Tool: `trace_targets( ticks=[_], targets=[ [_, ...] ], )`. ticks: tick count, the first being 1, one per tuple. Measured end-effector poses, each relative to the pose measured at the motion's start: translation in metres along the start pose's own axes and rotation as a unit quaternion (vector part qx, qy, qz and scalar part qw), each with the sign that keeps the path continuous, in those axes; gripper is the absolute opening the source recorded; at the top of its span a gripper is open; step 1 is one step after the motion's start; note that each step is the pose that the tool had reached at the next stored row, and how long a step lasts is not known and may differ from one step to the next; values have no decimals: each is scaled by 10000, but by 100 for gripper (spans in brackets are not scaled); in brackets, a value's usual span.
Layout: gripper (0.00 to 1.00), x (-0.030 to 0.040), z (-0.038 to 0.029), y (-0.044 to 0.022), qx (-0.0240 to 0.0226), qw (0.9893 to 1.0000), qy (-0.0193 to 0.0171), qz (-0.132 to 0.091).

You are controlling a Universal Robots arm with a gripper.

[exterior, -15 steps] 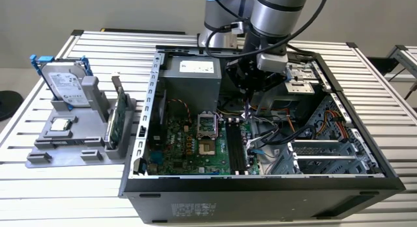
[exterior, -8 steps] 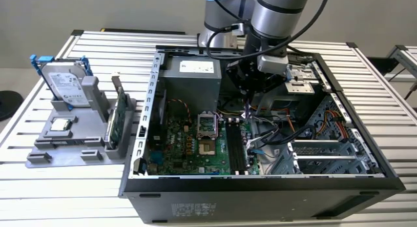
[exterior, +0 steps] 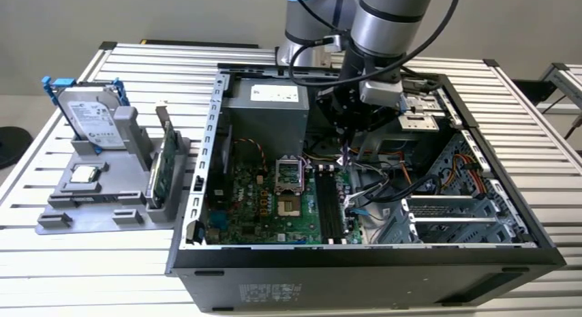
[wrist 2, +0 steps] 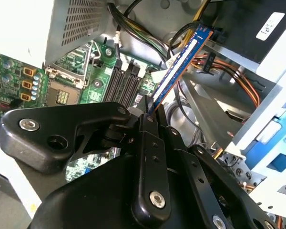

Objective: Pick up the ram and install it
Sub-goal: 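Insert the ram into the slot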

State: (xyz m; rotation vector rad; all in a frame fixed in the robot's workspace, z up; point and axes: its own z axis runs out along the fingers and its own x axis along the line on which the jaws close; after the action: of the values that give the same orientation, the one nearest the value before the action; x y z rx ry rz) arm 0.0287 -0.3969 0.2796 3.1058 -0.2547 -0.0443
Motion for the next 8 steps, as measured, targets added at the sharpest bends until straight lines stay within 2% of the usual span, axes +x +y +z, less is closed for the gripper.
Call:
trace_targets(
  ticks=[8],
  targets=[
    [0,1,7,2,-2,10000,0,10]
  ],
)
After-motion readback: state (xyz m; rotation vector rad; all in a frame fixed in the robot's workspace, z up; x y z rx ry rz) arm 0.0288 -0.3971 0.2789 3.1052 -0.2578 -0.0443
